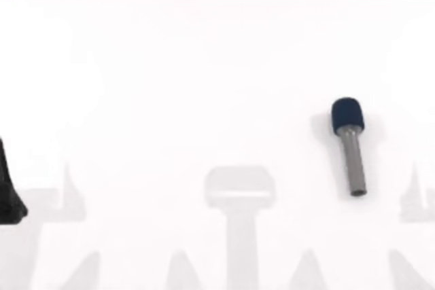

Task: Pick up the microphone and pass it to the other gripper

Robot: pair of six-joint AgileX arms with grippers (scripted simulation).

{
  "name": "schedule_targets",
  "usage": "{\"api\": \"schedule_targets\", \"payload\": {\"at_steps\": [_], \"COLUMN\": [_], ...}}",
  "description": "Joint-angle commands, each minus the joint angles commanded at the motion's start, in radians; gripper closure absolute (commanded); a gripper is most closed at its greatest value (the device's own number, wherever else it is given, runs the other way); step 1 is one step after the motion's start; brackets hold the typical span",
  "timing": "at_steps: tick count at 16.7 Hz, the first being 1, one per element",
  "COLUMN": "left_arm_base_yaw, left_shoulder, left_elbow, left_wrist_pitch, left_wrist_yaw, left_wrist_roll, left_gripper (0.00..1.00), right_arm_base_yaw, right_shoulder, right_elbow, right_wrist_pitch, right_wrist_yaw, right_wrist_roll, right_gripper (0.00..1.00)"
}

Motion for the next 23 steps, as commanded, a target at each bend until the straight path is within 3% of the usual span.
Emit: {"api": "schedule_targets", "payload": {"at_steps": [4, 8, 23], "left_arm_base_yaw": [0.0, 0.0, 0.0], "left_shoulder": [0.0, 0.0, 0.0], "left_elbow": [0.0, 0.0, 0.0], "left_wrist_pitch": [0.0, 0.0, 0.0], "left_wrist_yaw": [0.0, 0.0, 0.0], "left_wrist_roll": [0.0, 0.0, 0.0], "left_gripper": [0.0, 0.0, 0.0], "right_arm_base_yaw": [0.011, 0.065, 0.372], "right_shoulder": [0.031, 0.221, 1.549], "right_elbow": [0.03, 0.193, 1.101], "right_wrist_pitch": [-0.022, -0.141, -0.858], "right_wrist_yaw": [0.0, 0.003, 0.033], "right_wrist_roll": [0.011, 0.069, 0.401], "right_gripper": [0.0, 0.0, 0.0]}}
